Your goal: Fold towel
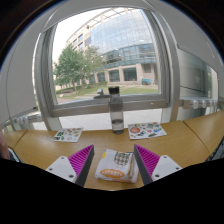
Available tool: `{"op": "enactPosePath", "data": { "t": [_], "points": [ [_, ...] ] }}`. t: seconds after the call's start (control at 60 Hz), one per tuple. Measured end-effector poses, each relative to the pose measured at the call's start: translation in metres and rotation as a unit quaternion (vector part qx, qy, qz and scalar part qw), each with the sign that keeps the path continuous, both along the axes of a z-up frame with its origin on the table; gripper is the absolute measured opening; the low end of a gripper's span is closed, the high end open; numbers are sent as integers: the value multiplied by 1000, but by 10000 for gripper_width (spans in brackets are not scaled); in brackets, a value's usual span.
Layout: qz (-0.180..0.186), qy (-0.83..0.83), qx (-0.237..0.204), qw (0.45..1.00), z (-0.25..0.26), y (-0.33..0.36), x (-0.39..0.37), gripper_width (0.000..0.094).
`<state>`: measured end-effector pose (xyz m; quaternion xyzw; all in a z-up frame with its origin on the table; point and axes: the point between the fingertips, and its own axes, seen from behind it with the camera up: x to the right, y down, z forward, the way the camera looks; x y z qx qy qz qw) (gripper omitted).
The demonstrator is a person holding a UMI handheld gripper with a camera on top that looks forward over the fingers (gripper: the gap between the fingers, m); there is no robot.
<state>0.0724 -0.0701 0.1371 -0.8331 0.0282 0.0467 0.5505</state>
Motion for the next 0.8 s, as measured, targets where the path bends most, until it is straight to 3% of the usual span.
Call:
{"op": "enactPosePath", "data": {
  "t": [0.467,0.8],
  "points": [
    [39,-19,2,999,4,-88,-144,809],
    [42,-28,4,999,4,-118,-175,809]
  ]
}}
